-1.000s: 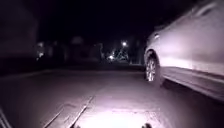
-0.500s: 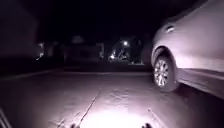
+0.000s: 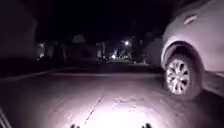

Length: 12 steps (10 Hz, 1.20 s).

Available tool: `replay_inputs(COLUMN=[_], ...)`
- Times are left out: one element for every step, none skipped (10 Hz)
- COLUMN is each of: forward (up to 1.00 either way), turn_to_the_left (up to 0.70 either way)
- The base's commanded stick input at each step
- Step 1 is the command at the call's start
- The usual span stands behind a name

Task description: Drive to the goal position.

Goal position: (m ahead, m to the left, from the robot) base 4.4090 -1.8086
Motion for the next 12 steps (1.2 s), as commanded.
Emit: replay_inputs(forward=[0.85, 0.85, 0.85, 0.85, 0.85, 0.85, 0.85, 0.85, 0.85, 0.85, 0.85, 0.85], turn_to_the_left=[0.0, 0.0, 0.0, 0.0, 0.0, 0.0, 0.0, 0.0, 0.0, 0.0, 0.0, 0.0])
